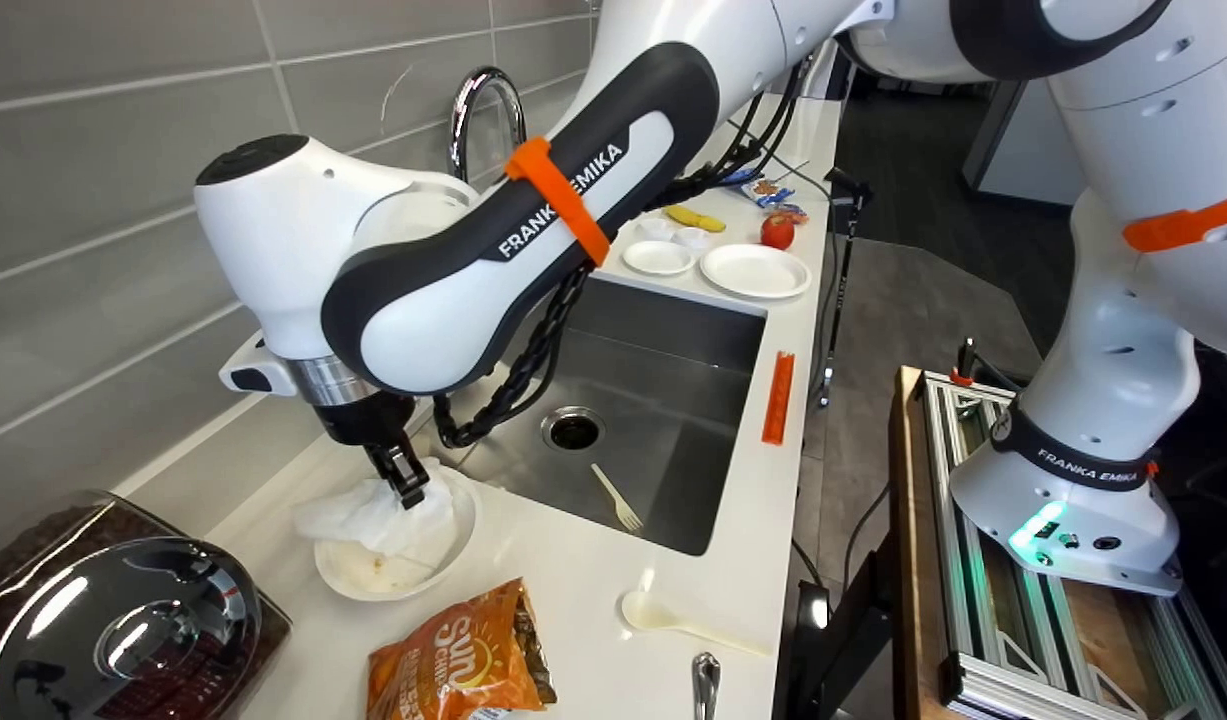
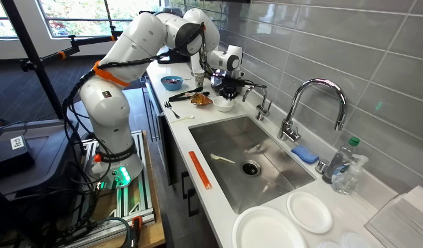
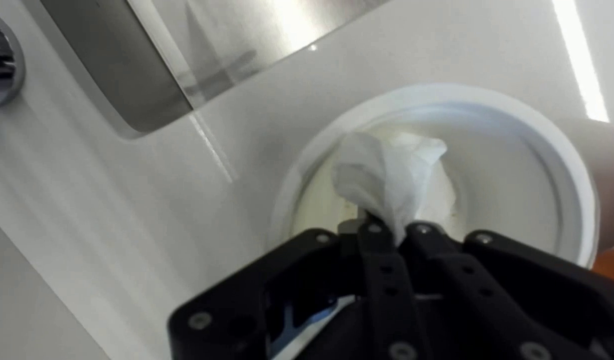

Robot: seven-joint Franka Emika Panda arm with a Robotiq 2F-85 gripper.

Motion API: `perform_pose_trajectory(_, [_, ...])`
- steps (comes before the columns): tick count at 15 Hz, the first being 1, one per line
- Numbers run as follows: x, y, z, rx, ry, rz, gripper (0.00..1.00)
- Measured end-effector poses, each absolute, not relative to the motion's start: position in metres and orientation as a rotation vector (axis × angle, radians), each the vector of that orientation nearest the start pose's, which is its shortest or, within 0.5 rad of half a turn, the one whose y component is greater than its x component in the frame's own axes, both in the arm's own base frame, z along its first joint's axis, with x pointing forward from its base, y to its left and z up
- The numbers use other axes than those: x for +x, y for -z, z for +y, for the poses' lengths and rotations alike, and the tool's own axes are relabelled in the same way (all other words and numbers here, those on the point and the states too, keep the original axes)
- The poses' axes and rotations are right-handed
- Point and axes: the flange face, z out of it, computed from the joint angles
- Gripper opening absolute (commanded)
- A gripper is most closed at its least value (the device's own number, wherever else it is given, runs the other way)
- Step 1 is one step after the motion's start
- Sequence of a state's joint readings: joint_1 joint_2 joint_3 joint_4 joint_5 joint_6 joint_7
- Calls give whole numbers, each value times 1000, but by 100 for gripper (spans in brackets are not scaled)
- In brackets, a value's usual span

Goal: Use the tissue to wipe the small plate

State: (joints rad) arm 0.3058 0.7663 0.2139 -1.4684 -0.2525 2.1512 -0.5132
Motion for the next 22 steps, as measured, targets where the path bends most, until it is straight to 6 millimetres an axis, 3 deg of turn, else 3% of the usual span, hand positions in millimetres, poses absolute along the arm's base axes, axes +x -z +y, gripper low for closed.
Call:
perform_pose_trajectory(3, [629,-223,323,-2692,-168,-1720,1])
perform_pose_trajectory(9, [615,-229,347,-2533,-196,-1780,1])
perform_pose_trajectory(13, [631,-233,338,-2612,-69,-1714,1])
perform_pose_trajectory(16, [636,-228,325,-2686,-92,-1676,1])
perform_pose_trajectory(19, [627,-222,324,-2675,-202,-1687,1])
perform_pose_trajectory(22, [615,-222,336,-2595,-263,-1733,1])
